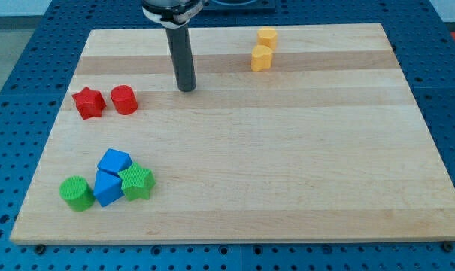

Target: Separate the yellow heart from the hexagon

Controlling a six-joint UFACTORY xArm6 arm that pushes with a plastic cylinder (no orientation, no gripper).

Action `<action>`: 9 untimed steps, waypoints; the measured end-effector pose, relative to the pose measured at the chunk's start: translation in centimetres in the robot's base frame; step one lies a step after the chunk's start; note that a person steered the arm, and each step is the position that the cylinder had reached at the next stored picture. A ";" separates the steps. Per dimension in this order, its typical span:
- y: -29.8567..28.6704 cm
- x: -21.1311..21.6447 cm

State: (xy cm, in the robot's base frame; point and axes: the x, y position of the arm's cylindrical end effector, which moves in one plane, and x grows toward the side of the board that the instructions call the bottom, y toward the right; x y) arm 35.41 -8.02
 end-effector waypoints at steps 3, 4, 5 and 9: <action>15.5 -1.5; 18.0 -3.7; 18.1 -6.8; 14.9 -7.9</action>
State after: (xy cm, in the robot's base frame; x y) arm 27.47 6.92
